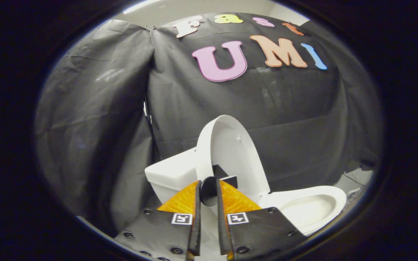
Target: Open the toilet lid.
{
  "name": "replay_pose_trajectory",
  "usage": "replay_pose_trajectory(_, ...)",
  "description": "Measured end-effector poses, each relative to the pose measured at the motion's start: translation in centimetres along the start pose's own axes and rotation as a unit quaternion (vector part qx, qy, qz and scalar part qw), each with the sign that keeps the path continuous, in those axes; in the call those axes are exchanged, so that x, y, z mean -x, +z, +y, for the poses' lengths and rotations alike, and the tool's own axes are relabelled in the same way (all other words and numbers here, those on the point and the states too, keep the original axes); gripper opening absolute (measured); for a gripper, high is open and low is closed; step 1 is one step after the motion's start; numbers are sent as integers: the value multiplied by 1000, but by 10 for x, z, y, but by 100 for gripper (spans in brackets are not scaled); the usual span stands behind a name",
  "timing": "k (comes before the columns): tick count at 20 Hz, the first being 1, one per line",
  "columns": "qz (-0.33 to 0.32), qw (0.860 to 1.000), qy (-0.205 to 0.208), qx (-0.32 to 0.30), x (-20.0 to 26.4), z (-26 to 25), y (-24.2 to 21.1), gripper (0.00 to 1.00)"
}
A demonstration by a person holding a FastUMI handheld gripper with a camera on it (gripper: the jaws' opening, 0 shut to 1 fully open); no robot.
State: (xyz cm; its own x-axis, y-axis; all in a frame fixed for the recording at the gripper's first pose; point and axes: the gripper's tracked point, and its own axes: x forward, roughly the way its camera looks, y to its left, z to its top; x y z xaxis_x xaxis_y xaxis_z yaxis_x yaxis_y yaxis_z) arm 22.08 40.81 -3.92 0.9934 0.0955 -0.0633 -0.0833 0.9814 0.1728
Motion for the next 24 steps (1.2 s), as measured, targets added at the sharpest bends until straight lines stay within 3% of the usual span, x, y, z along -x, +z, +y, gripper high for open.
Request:
replay_pose_trajectory(4,-22,1000,3,1,6,0,16,37)
replay_pose_trajectory(7,-61,998,31,13,24,1,47,52)
replay_pose_trajectory(11,-79,995,1,52,58,-49,83,73)
replay_pose_trajectory(14,-85,993,-42,70,88,-112,105,73)
replay_pose_trajectory(19,-85,994,-55,50,124,-199,119,73)
replay_pose_trajectory(24,-55,994,-74,66,148,-272,120,65)
